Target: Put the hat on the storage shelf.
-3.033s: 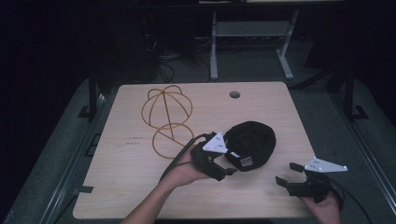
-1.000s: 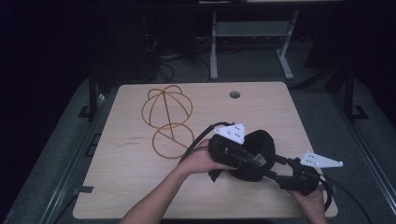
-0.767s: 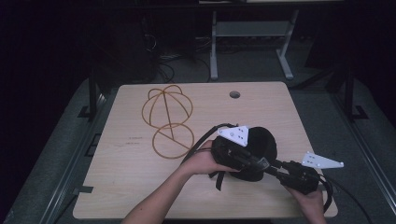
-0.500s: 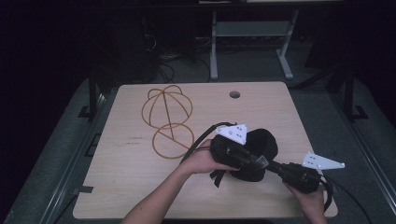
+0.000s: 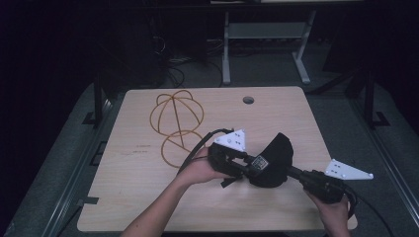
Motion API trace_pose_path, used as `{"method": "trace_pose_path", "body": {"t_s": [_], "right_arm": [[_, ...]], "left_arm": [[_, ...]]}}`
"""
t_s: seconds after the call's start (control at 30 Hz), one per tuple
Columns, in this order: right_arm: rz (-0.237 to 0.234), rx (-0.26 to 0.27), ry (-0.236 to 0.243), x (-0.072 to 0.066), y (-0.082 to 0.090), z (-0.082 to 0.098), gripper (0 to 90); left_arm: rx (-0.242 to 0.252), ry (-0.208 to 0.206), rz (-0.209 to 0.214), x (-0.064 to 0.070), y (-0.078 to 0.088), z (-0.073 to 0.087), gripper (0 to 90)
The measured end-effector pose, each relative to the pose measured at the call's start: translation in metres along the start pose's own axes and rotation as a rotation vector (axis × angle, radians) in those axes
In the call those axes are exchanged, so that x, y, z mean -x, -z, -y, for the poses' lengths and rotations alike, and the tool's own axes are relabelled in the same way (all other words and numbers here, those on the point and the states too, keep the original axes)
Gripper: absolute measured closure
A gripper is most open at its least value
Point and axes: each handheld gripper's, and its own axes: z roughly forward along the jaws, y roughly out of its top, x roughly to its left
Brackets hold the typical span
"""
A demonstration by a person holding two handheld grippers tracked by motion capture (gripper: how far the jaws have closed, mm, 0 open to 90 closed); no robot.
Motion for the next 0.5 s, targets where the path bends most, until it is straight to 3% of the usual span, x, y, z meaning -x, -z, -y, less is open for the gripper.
{"method": "trace_pose_path", "body": {"t_s": [0.3,0.5], "right_arm": [[0.031,-0.010,0.001,0.001,0.005,-0.004,89.0],[0.036,-0.009,0.005,0.003,0.007,-0.013,88.9]], "left_arm": [[-0.035,-0.003,-0.070,0.004,0.013,0.011,49.4],[-0.063,-0.005,-0.111,0.008,0.020,0.022,47.3]]}}
